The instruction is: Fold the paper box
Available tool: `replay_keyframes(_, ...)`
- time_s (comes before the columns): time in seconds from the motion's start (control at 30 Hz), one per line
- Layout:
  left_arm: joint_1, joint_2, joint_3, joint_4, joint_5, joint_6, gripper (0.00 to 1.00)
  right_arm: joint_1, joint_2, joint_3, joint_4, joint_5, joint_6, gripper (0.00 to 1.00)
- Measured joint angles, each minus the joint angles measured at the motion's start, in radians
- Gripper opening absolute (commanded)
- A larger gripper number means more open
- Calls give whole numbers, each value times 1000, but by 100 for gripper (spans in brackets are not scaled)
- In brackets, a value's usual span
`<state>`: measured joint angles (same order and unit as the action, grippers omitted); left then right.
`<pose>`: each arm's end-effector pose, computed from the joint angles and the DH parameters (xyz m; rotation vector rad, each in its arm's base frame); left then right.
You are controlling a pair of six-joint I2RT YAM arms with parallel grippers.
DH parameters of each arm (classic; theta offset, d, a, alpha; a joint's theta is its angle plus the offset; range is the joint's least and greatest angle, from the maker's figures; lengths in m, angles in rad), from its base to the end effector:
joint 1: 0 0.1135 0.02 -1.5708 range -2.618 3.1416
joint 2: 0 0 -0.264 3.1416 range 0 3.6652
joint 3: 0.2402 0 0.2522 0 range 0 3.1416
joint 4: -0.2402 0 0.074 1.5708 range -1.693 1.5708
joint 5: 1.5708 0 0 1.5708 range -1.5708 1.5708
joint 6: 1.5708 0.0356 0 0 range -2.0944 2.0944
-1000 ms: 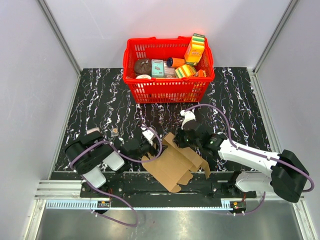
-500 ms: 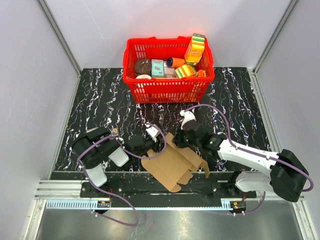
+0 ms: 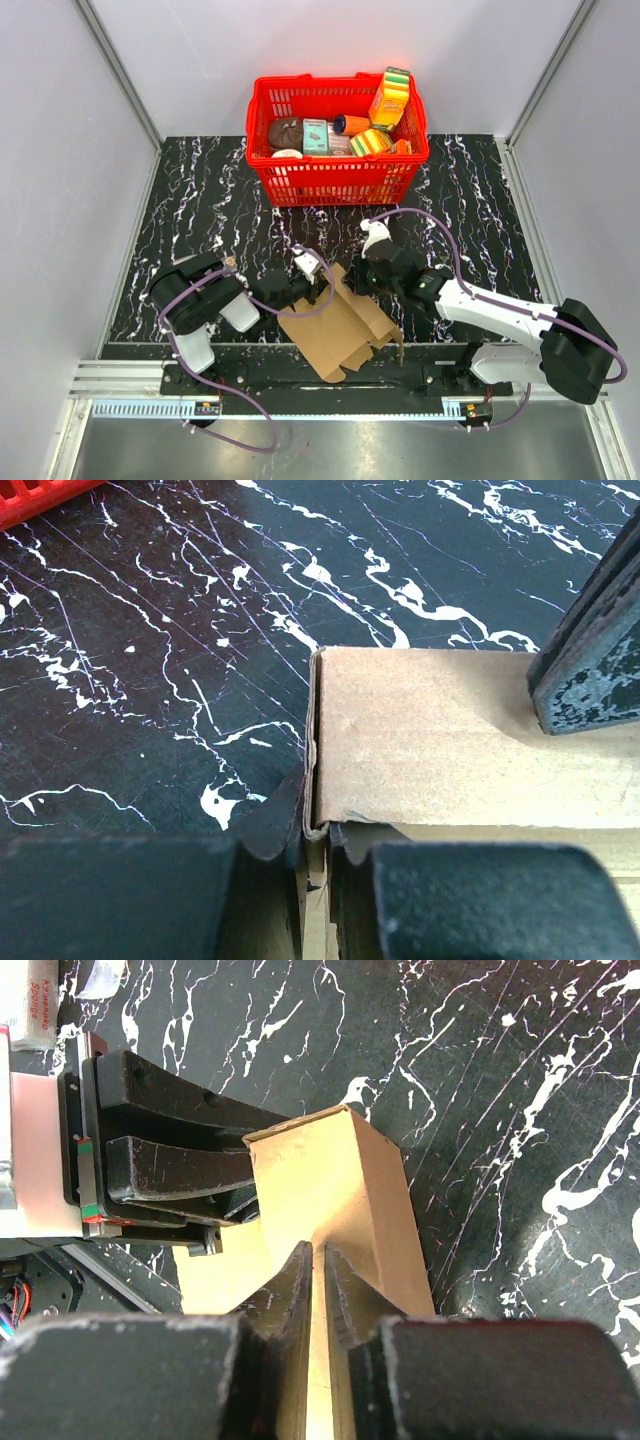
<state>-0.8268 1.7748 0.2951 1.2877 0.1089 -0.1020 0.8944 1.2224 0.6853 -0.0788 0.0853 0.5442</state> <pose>0.1752 -0.1961 0.1127 0.7235 1.6769 -0.7625 0.1654 0.2012 0.2246 -0.3470 2.2503 0.7029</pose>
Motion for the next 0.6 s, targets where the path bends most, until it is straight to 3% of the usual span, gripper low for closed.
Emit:
replay_keyframes(0.03, 0, 1, 0, 2, 0, 0, 0, 0, 0, 0, 0, 0, 0, 24)
replay_keyframes(0.17, 0, 1, 0, 2, -14, -1, 0, 0, -4, 1, 5, -2, 4, 39)
replay_keyframes(0.4, 0, -38, -27, -9, -151, -10, 0, 0, -90, 32, -52, 19, -13, 45)
replay_keyframes(0.6, -3, -188, -47, -26, -385, -1, 0, 0, -190, 68, -81, 64, -30, 47)
